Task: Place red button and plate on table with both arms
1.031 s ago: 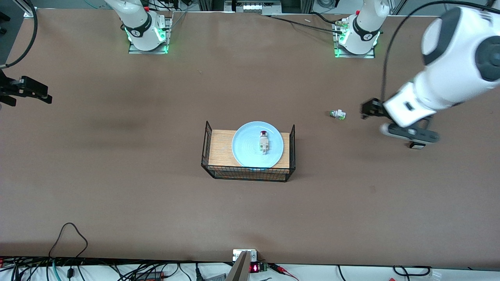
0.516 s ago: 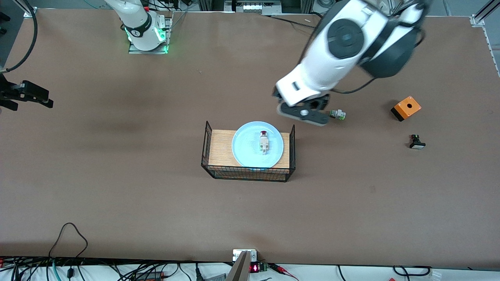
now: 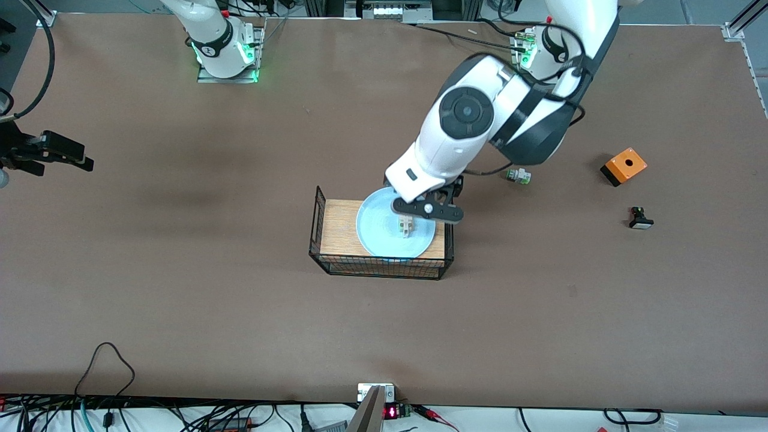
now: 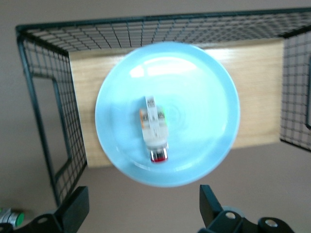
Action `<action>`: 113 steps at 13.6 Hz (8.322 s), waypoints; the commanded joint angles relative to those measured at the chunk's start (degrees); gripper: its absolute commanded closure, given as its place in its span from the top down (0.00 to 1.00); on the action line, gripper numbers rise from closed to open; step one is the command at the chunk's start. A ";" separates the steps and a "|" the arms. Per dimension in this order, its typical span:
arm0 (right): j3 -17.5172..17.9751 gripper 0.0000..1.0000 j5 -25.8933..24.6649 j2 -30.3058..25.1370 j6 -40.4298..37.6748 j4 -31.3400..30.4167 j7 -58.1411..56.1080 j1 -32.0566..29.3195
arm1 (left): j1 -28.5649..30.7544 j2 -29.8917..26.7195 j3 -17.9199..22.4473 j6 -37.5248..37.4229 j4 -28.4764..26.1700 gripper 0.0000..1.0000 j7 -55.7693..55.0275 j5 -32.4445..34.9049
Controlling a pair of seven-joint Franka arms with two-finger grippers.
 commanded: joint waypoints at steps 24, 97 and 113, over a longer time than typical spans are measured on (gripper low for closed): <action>0.89 1.00 4.48 4.09 0.07 1.38 20.71 6.23 | -0.64 4.81 -0.22 7.98 2.65 0.00 -0.18 6.52; 0.62 0.00 -7.74 22.47 35.33 0.24 88.21 45.61 | 38.38 -12.25 4.17 -1.41 -25.15 1.00 35.15 1.42; 0.36 0.00 -6.77 3.48 9.65 -1.43 73.99 44.04 | 21.59 -18.85 17.71 -9.35 -12.39 1.00 27.32 1.15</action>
